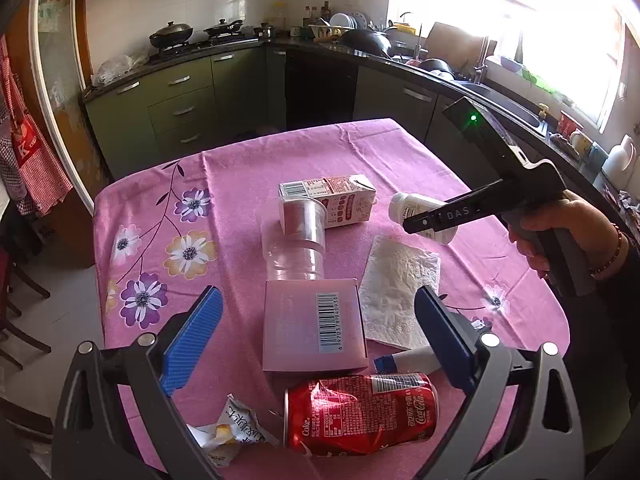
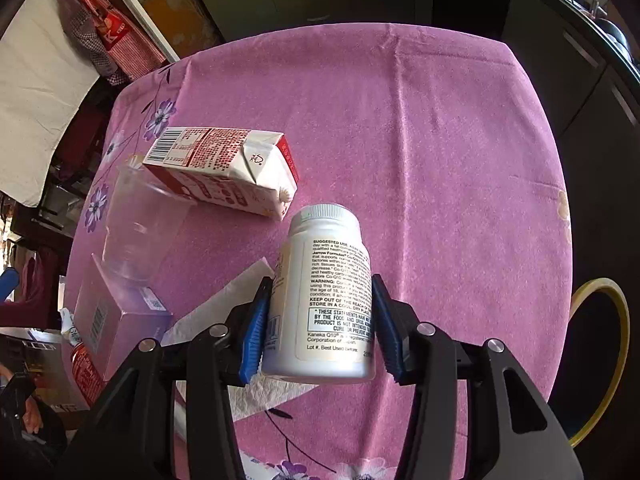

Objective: Collect trash
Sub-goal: 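Carry the white pill bottle toward the blue bin, then open the right gripper over the bin to drop the pill bottle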

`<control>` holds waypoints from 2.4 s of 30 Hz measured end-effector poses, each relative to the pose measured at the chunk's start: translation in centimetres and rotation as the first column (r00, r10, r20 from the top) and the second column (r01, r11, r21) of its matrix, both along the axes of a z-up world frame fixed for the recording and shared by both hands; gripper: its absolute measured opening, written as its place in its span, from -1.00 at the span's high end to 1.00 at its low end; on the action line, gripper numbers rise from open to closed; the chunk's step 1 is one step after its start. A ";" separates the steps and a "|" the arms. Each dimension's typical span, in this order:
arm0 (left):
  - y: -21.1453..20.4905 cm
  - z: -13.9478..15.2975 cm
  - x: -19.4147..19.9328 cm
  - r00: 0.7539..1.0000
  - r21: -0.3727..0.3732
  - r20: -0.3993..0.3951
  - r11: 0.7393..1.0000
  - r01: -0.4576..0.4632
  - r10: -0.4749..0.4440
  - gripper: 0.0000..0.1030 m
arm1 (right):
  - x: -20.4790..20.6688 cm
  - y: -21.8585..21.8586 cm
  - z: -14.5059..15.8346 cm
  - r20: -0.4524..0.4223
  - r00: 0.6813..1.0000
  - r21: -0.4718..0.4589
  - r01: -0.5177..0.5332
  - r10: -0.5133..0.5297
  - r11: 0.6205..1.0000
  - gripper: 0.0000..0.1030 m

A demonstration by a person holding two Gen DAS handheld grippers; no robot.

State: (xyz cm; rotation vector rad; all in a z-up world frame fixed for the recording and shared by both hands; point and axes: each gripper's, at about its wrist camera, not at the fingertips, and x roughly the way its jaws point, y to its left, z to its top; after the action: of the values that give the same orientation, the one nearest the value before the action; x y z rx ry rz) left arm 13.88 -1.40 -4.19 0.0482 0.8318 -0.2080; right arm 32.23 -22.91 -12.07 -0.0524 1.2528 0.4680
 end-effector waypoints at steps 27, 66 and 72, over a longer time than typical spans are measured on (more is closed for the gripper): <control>-2.4 -0.1 0.8 0.999 0.030 -0.027 0.999 0.027 -0.026 -0.78 | -4.4 -32.9 -3.9 0.041 0.831 -0.057 0.556 -0.555 0.829 0.01; -0.9 -8.0 5.9 0.921 0.042 -0.379 0.996 -0.074 0.085 -0.78 | -8.3 -25.7 -2.7 0.075 0.917 0.132 0.380 -0.392 0.915 -0.31; -1.1 -8.7 5.9 0.914 0.073 -0.397 0.995 -0.062 0.086 -0.53 | -7.9 -25.4 -3.0 0.063 0.922 0.137 0.370 -0.381 0.919 -0.31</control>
State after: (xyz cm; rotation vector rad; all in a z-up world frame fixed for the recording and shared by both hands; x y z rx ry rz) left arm 19.79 -2.53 -12.93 0.0294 1.2478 -0.1223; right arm 24.30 -48.35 -15.12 0.2670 1.1110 0.2038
